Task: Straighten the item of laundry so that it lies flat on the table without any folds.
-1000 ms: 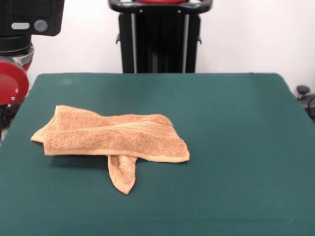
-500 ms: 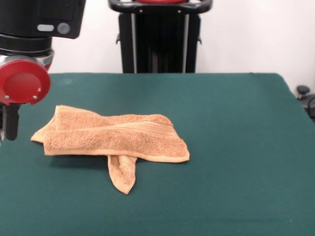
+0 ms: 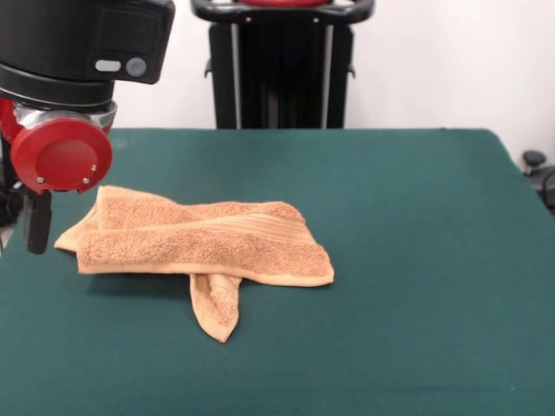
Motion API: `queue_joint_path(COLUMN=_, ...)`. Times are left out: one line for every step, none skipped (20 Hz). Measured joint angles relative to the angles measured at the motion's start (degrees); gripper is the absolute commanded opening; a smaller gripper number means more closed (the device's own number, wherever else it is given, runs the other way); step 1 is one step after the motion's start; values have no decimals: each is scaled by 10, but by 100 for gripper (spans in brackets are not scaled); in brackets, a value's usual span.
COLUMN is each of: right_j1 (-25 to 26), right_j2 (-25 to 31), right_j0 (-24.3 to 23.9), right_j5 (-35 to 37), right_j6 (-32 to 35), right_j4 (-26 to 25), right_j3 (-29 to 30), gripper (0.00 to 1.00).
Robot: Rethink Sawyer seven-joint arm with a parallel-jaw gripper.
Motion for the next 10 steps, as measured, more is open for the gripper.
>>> queue_joint_path(right_j1=0, right_j2=2, right_j0=0, right_j5=-2, right_j6=0, right_j4=0, right_j3=2, gripper=0)
queue_joint_path(right_j1=0, right_j2=6, right_j0=0, right_j5=-5, right_j6=0, right_j4=-1, right_j3=4, gripper=0)
queue_joint_path(right_j1=0, right_j2=7, right_j0=0, right_j5=-7, right_j6=0, right_j4=-2, right_j3=5, gripper=0)
queue_joint_path(right_j1=0, right_j2=10, right_j0=0, right_j5=-8, right_j6=0, right_j4=-2, right_j3=6, gripper=0)
queue_joint_path(right_j1=0, right_j2=11, right_j0=0, right_j5=-9, right_j6=0, right_j4=-3, right_j3=6, gripper=0)
queue_joint_path(right_j1=0, right_j2=13, right_j0=0, right_j5=-11, right_j6=0, right_j4=-3, right_j3=7, gripper=0)
queue_joint_path(right_j1=0, right_j2=14, right_j0=0, right_j5=-12, right_j6=0, right_j4=-4, right_j3=8, gripper=0)
queue_joint_path(right_j1=0, right_j2=15, right_j0=0, right_j5=-13, right_j6=0, right_j4=-6, right_j3=8, gripper=0)
queue_joint_path(right_j1=0, right_j2=17, right_j0=0, right_j5=-16, right_j6=0, right_j4=-9, right_j3=10, gripper=0)
queue_joint_path(right_j1=0, right_j2=18, right_j0=0, right_j5=-17, right_j6=0, right_j4=-11, right_j3=11, gripper=0)
